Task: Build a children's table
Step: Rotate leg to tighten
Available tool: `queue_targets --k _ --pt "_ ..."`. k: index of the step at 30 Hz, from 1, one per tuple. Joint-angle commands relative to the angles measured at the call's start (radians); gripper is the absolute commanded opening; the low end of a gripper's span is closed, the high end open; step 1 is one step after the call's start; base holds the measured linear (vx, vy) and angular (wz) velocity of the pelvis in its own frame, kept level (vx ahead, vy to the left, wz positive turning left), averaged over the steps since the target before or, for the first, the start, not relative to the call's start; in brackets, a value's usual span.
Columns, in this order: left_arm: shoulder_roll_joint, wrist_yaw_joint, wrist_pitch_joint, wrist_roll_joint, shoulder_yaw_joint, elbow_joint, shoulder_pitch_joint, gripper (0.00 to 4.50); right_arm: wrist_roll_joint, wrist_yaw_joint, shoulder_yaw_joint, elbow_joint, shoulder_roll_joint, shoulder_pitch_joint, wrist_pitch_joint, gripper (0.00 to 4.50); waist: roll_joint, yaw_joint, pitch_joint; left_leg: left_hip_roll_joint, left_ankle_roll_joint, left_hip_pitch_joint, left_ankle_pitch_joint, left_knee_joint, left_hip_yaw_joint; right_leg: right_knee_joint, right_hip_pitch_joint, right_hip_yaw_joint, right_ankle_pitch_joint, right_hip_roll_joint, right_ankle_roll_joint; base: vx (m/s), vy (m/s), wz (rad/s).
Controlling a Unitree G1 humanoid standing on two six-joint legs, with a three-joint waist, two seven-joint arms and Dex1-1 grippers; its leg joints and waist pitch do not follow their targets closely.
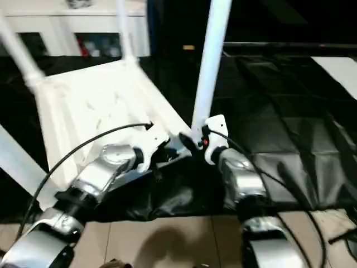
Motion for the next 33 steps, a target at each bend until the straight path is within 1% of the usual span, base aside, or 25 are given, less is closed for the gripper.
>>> queue_targets --k 1,2,3,4,6,7,8,9,10,11,13,15,17,18,19,21,23,24,25,32,33 --pt "0.001 -0.056 -0.065 -0.056 0.003 -0.04 0.005 0.0 0.0 0.079 0.025 -0.034 -0.024 0.018 0.01 3.99 -0.014 0.003 -0.068 0.026 0.061 0.009 -0.213 -0.063 -0.014 -0.08 0.052 0.043 -0.237 -0.066 -0.203 0.0 0.0 0.0" --pt "0.028 -0.107 -0.068 -0.07 0.004 -0.052 0.013 0.0 -0.003 0.176 0.06 -0.073 -0.066 0.047 0.011 3.99 -0.015 0.003 -0.068 0.026 0.061 0.01 -0.217 -0.063 -0.014 -0.081 0.051 0.043 -0.242 -0.065 -0.201 0.0 0.0 0.0" --pt "0.028 -0.107 -0.068 -0.07 0.004 -0.052 0.013 0.0 -0.003 0.176 0.06 -0.073 -0.066 0.047 0.011 3.99 -0.015 0.005 -0.068 0.026 0.062 0.01 -0.217 -0.063 -0.014 -0.081 0.052 0.043 -0.244 -0.066 -0.197 0.0 0.0 0.0" --pt "0.05 -0.149 -0.078 -0.078 0.002 -0.06 0.019 0.0 -0.003 0.247 0.088 -0.104 -0.099 0.07 0.01 3.99 -0.017 0.007 -0.067 0.025 0.061 0.01 -0.221 -0.063 -0.014 -0.083 0.051 0.043 -0.263 -0.066 -0.191 0.0 0.0 0.0" --pt "0.072 -0.197 -0.082 -0.088 -0.001 -0.07 0.026 0.0 -0.004 0.305 0.112 -0.131 -0.128 0.091 0.006 3.99 -0.018 0.011 -0.066 0.027 0.063 0.009 -0.22 -0.064 -0.015 -0.083 0.051 0.044 -0.273 -0.067 -0.186 0.0 0.0 0.0" --pt "0.086 -0.233 -0.083 -0.099 -0.004 -0.081 0.032 0.0 0.001 0.334 0.121 -0.146 -0.142 0.101 0.008 3.99 -0.016 0.009 -0.066 0.027 0.061 0.01 -0.222 -0.064 -0.014 -0.082 0.048 0.044 -0.279 -0.066 -0.187 0.0 0.0 0.0" --pt "0.104 -0.283 -0.076 -0.116 -0.008 -0.099 0.039 0.0 0.01 0.37 0.129 -0.16 -0.155 0.11 0.012 3.99 -0.015 0.011 -0.066 0.028 0.061 0.011 -0.226 -0.064 -0.015 -0.084 0.048 0.044 -0.287 -0.067 -0.187 0.0 0.0 0.0" --pt "0.112 -0.304 -0.072 -0.123 -0.009 -0.107 0.042 0.0 0.015 0.384 0.131 -0.166 -0.161 0.114 0.015 3.99 -0.015 0.013 -0.066 0.03 0.061 0.01 -0.228 -0.065 -0.015 -0.082 0.049 0.044 -0.288 -0.068 -0.188 0.0 0.0 0.0" --pt "0.122 -0.329 -0.069 -0.13 -0.012 -0.117 0.045 0.0 0.021 0.402 0.133 -0.174 -0.168 0.118 0.02 3.99 -0.013 0.012 -0.066 0.03 0.06 0.013 -0.23 -0.065 -0.014 -0.082 0.045 0.044 -0.286 -0.065 -0.193 0.0 0.0 0.0" --pt "0.128 -0.341 -0.065 -0.132 -0.015 -0.12 0.046 0.0 0.022 0.408 0.134 -0.176 -0.17 0.118 0.021 3.99 -0.013 0.014 -0.066 0.029 0.059 0.013 -0.23 -0.064 -0.013 -0.082 0.045 0.044 -0.283 -0.065 -0.196 0.0 0.0 0.0" --pt "0.146 -0.38 -0.055 -0.138 -0.023 -0.131 0.048 0.0 0.026 0.43 0.138 -0.186 -0.179 0.122 0.028 3.72 -0.01 0.018 -0.066 0.032 0.053 0.014 -0.236 -0.066 -0.014 -0.081 0.044 0.044 -0.281 -0.066 -0.201 0.0 0.0 0.0" --pt "0.162 -0.414 -0.052 -0.14 -0.031 -0.133 0.048 0.0 0.028 0.458 0.146 -0.195 -0.189 0.125 0.041 3.64 -0.011 0.021 -0.067 0.032 0.052 0.014 -0.23 -0.066 -0.014 -0.079 0.045 0.045 -0.266 -0.065 -0.203 0.0 0.0 0.0" --pt "0.165 -0.421 -0.055 -0.139 -0.032 -0.131 0.047 0.0 0.027 0.471 0.152 -0.2 -0.195 0.128 0.043 3.4 -0.011 0.022 -0.068 0.032 0.051 0.015 -0.226 -0.065 -0.013 -0.078 0.044 0.045 -0.255 -0.064 -0.206 0.0 0.0 0.0" --pt "0.168 -0.432 -0.058 -0.14 -0.031 -0.127 0.044 0.0 0.025 0.491 0.161 -0.212 -0.204 0.135 0.047 3.4 -0.012 0.025 -0.068 0.031 0.051 0.014 -0.22 -0.064 -0.013 -0.076 0.046 0.045 -0.246 -0.066 -0.209 0.0 0.0 0.0" --pt "0.17 -0.443 -0.054 -0.143 -0.033 -0.126 0.042 0.0 0.023 0.498 0.165 -0.216 -0.206 0.136 0.048 3.22 -0.013 0.027 -0.069 0.032 0.052 0.014 -0.212 -0.064 -0.013 -0.075 0.046 0.045 -0.237 -0.066 -0.209 0.0 0.0 0.0" --pt "0.171 -0.451 -0.05 -0.144 -0.035 -0.126 0.041 0.0 0.022 0.502 0.166 -0.218 -0.206 0.137 0.048 3.19 -0.012 0.029 -0.069 0.031 0.051 0.013 -0.211 -0.064 -0.013 -0.075 0.046 0.045 -0.239 -0.066 -0.209 0.0 0.0 0.0" --pt "0.171 -0.454 -0.049 -0.144 -0.037 -0.127 0.041 0.0 0.021 0.503 0.167 -0.218 -0.206 0.137 0.049 2.91 -0.013 0.03 -0.068 0.031 0.05 0.013 -0.213 -0.064 -0.013 -0.076 0.046 0.045 -0.245 -0.067 -0.208 0.0 0.0 0.0" --pt "0.171 -0.456 -0.048 -0.144 -0.038 -0.128 0.042 0.0 0.02 0.505 0.169 -0.218 -0.206 0.136 0.048 2.91 -0.013 0.031 -0.068 0.031 0.048 0.013 -0.215 -0.064 -0.014 -0.076 0.046 0.045 -0.253 -0.068 -0.205 0.0 0.0 0.0" --pt "0.171 -0.455 -0.048 -0.143 -0.038 -0.13 0.043 0.0 0.02 0.505 0.17 -0.217 -0.206 0.135 0.048 2.8 -0.013 0.032 -0.068 0.031 0.047 0.013 -0.214 -0.064 -0.014 -0.077 0.047 0.045 -0.257 -0.068 -0.203 0.0 0.0 0.0" --pt "0.172 -0.459 -0.043 -0.143 -0.039 -0.133 0.045 0.0 0.025 0.514 0.174 -0.215 -0.203 0.131 0.052 2.69 -0.014 0.034 -0.069 0.03 0.048 0.013 -0.206 -0.063 -0.013 -0.075 0.047 0.045 -0.246 -0.066 -0.202 0.0 0.0 0.0" --pt "0.164 -0.438 -0.044 -0.135 -0.035 -0.127 0.044 0.0 0.029 0.506 0.169 -0.215 -0.195 0.133 0.055 2.68 -0.014 0.035 -0.07 0.03 0.049 0.013 -0.205 -0.063 -0.013 -0.075 0.047 0.045 -0.247 -0.067 -0.201 0.0 0.0 0.0"
